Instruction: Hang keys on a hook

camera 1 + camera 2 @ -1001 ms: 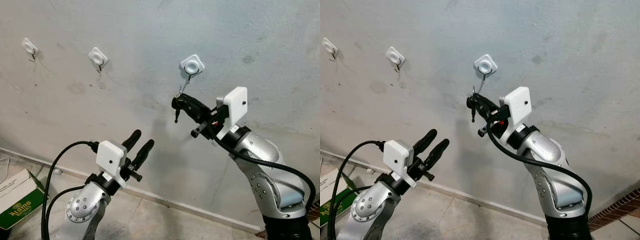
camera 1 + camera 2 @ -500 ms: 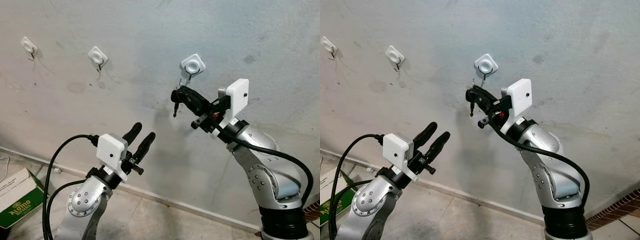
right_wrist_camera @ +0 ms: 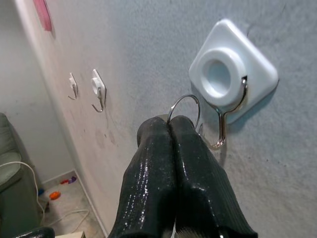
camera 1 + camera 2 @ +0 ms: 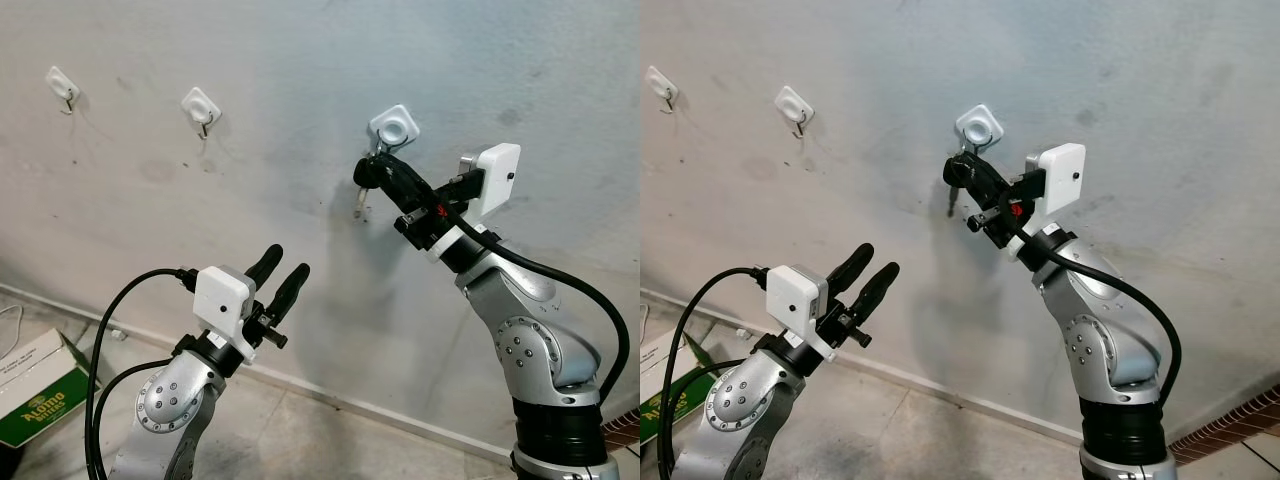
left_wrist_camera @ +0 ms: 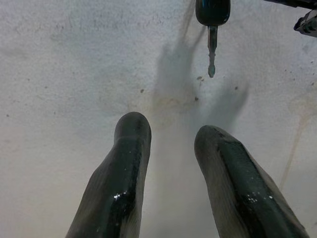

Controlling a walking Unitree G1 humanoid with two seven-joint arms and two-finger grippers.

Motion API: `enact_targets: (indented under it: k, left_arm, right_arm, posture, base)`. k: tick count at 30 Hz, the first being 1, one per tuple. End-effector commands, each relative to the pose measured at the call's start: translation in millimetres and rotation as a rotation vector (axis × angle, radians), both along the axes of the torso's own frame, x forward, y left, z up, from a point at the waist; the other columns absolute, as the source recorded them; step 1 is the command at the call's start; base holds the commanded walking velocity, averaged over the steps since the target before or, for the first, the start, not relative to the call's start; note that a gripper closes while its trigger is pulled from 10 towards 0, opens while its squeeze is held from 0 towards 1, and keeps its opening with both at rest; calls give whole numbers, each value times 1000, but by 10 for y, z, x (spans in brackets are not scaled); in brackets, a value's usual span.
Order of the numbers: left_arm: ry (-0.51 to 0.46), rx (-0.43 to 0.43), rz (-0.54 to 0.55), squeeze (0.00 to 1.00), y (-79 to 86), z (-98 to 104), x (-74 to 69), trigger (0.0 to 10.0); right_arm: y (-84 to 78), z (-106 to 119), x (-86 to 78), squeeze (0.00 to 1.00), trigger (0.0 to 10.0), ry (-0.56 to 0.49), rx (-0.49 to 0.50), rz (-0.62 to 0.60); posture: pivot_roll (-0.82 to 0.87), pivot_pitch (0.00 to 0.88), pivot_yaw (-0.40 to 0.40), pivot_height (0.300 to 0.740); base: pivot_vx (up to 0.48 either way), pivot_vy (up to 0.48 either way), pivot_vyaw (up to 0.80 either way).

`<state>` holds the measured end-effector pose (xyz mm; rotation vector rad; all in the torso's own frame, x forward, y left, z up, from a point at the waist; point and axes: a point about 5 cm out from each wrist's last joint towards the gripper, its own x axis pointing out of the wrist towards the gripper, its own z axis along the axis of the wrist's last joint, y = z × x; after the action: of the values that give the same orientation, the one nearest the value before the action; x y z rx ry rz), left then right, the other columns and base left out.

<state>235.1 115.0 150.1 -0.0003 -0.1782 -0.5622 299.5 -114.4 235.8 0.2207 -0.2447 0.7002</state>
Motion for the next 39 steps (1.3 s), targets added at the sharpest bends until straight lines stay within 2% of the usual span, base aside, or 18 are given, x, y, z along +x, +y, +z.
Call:
enact_targets:
  k: [1, 21, 29, 39]
  left_arm:
    - [-7, 4, 0, 0, 9, 28, -21, 10000]
    - [7, 11, -2, 0, 15, -2, -29, 10000]
    - [11, 14, -5, 0, 16, -14, -32, 10000]
    - [14, 18, -10, 0, 16, -22, -29, 10000]
  right_arm:
    - [-7, 19, 7, 0, 10000, 1, 11, 1]
    - [-185, -44, -31, 0, 10000, 60, 107, -28]
    - [-249, -73, -96, 0, 10000, 70, 98, 0]
    - [-344, -73, -86, 0, 10000, 78, 119, -32]
  posture:
    - [-77, 88, 76, 740]
    - [-76, 90, 82, 740]
    - [-79, 91, 85, 740]
    - [-80, 89, 91, 740]
  base:
    - [0, 0, 0]
    - [0, 0, 0]
    - [0, 0, 0]
    - [0, 0, 0]
